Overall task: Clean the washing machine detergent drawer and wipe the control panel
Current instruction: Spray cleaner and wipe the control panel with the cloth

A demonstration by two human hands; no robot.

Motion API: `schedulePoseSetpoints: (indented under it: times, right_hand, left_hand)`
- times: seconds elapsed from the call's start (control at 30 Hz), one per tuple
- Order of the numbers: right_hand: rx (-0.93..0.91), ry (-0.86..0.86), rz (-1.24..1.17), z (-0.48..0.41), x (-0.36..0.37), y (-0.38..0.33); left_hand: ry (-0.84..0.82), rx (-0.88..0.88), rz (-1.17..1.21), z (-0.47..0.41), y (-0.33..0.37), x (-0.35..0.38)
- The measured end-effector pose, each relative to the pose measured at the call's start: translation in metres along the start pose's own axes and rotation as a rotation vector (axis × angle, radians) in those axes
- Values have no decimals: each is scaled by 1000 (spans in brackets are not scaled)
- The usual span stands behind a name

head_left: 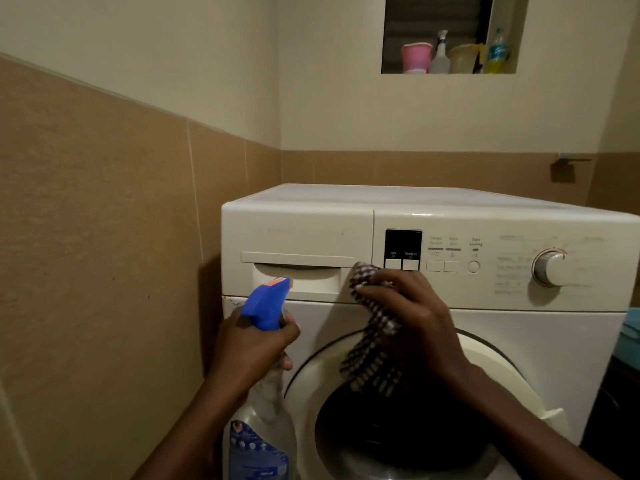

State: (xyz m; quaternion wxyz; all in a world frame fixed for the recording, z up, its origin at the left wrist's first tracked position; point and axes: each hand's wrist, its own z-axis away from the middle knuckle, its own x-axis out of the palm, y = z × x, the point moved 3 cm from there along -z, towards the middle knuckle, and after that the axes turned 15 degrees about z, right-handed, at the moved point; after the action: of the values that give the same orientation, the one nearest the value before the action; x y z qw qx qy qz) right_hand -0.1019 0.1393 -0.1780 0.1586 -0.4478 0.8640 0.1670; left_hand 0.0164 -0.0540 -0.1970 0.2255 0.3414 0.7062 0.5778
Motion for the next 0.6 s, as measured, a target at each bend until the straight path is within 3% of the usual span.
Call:
schedulePoseSetpoints:
  times: [0.23, 0.6]
  right_hand:
    - [325, 274, -12, -14, -45, 51]
    - [297, 190, -7, -9, -38, 56]
  left_hand:
    - [-96, 65, 48, 1, 24, 51]
    - [-140, 49, -36, 12, 6, 77]
